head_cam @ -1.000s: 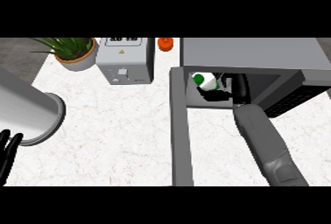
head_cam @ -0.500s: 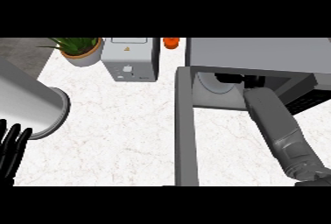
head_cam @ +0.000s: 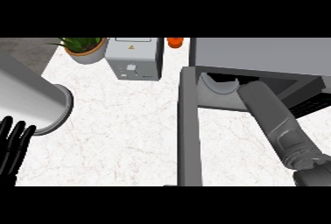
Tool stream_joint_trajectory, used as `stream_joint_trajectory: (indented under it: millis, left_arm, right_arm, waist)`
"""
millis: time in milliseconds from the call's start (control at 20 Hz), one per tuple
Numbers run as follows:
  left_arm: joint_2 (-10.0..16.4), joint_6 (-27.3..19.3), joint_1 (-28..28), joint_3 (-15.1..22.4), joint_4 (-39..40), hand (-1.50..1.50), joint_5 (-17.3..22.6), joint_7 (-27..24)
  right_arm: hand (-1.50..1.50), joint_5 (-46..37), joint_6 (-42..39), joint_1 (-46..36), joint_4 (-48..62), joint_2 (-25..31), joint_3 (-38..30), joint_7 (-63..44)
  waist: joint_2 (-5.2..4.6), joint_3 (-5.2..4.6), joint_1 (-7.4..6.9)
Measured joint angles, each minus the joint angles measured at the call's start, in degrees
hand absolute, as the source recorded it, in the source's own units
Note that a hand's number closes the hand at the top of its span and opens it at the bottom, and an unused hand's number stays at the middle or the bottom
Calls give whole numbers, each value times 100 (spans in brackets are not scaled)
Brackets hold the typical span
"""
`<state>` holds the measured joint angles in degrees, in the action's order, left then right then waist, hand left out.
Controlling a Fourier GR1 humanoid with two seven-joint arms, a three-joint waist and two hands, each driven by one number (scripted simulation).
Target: Pick up the milk, place it into the microwave and close the microwave
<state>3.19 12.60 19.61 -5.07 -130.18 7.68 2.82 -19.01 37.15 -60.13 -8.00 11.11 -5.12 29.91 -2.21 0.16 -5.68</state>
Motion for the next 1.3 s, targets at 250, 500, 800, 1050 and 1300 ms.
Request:
stream_joint_trajectory:
  millis: [250,500,800,1050,1300]
  left_arm:
    - [27,62,54,-17,4,-150,-14,-39]
    - [-9,67,154,20,-87,-150,-110,-79]
    - [-63,90,220,148,-104,-150,-248,-126]
    - [-125,79,277,257,-159,-150,-347,-104]
    - [-149,91,334,309,-252,-150,-348,-42]
  right_arm:
    - [-150,-57,-172,-132,169,-109,23,2]
    - [-150,-14,-78,-211,200,-192,-60,11]
    - [-150,127,64,-219,176,-81,-257,74]
    - [-150,198,173,-188,150,-58,-373,186]
    - [-150,282,210,-64,74,47,-500,440]
  waist:
    - [12,0,8]
    - [23,0,27]
    - [19,0,47]
    - [13,9,90]
    - [17,15,132]
